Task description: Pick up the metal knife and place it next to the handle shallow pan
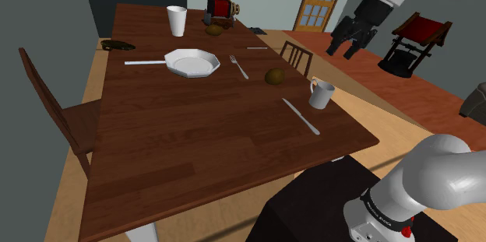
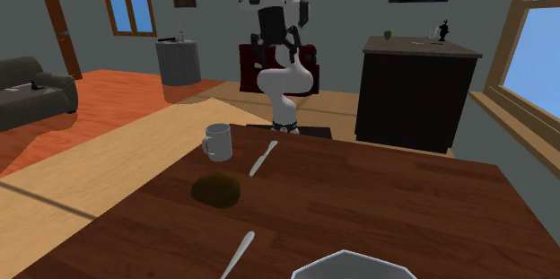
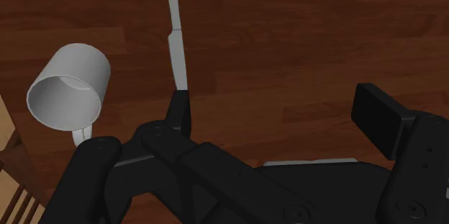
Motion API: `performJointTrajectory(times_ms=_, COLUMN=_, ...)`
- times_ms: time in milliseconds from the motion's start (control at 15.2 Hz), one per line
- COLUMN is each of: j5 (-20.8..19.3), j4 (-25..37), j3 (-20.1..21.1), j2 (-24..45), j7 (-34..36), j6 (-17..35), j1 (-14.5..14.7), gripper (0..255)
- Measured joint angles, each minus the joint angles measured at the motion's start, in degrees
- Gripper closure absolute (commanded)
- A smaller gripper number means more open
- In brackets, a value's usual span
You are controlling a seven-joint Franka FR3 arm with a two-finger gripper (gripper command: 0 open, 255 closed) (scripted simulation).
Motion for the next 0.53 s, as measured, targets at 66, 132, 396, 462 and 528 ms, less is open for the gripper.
performJointTrajectory(times_ms=66, j5=0.00, j4=0.00, j3=0.00, j2=0.00, j7=0.00, j6=0.00, j1=0.00, gripper=0)
performJointTrajectory(times_ms=132, j5=-0.12, j4=-0.69, j3=-0.01, j2=0.26, j7=-0.18, j6=0.73, j1=-0.03, gripper=0)
performJointTrajectory(times_ms=396, j5=-1.00, j4=-5.65, j3=-0.10, j2=2.20, j7=-1.36, j6=6.05, j1=-0.30, gripper=0)
performJointTrajectory(times_ms=462, j5=-1.32, j4=-6.64, j3=-0.33, j2=3.37, j7=-1.92, j6=7.79, j1=-0.42, gripper=0)
performJointTrajectory(times_ms=528, j5=-1.54, j4=-7.72, j3=-0.31, j2=4.05, j7=-2.12, j6=9.17, j1=-0.47, gripper=0)
